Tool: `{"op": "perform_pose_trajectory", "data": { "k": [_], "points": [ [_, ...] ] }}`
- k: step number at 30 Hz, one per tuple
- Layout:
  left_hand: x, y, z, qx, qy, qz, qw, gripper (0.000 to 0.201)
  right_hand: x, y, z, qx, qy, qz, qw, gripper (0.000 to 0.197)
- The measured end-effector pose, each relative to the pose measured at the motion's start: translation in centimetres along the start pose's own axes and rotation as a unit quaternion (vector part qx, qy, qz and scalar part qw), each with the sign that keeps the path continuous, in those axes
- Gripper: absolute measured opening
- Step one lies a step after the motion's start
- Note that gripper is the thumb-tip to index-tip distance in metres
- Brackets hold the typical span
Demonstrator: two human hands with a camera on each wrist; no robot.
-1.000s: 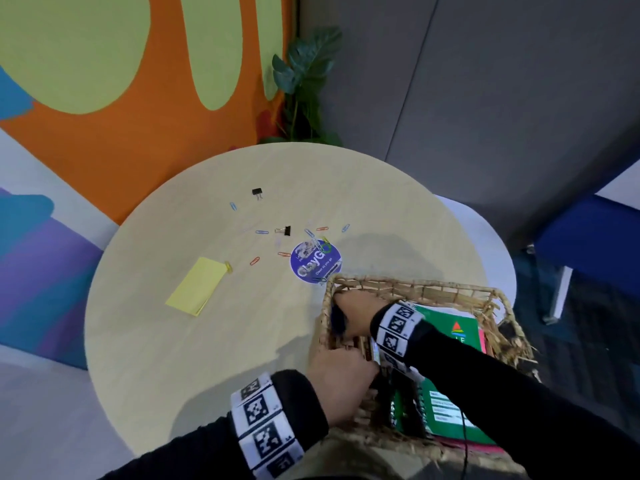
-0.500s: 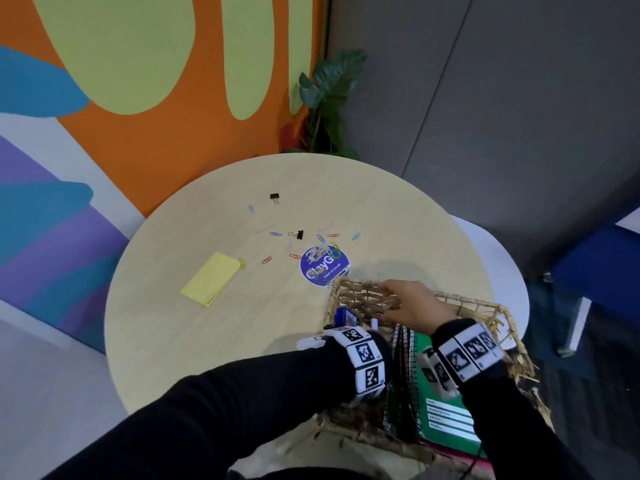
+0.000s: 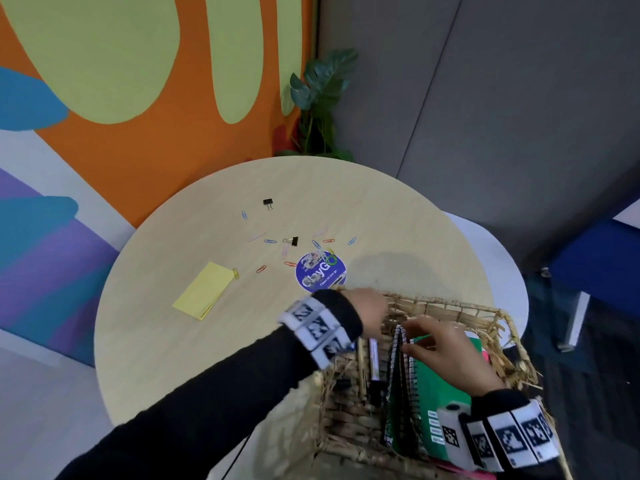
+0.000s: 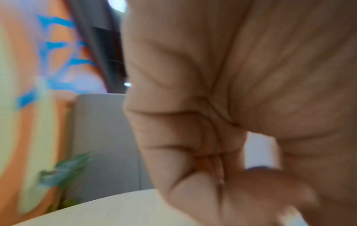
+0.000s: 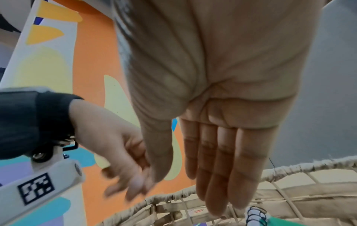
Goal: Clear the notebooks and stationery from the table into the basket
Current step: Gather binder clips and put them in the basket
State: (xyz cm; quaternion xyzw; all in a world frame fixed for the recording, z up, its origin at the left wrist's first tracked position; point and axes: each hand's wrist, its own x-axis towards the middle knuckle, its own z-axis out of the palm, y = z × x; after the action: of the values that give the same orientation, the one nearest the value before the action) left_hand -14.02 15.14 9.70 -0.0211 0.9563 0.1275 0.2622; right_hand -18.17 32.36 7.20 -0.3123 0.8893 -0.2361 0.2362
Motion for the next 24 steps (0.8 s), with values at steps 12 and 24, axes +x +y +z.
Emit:
{"op": "perform_pose_trajectory", "data": {
  "k": [12,24],
  "points": [
    [6.0,-14.3,3.4,-0.191,0.151,-0.104,0.964,0.014,1.8,-1.3,-1.6,0.065,-0.041,0.021,0.997,0.024],
    [10.7,-15.3,7.8,-0.176,0.126,-0.079,0.973,0.012,4.2,-2.4,0.8,0.066,-0.187,0.056,0.979,0.02]
  ]
}}
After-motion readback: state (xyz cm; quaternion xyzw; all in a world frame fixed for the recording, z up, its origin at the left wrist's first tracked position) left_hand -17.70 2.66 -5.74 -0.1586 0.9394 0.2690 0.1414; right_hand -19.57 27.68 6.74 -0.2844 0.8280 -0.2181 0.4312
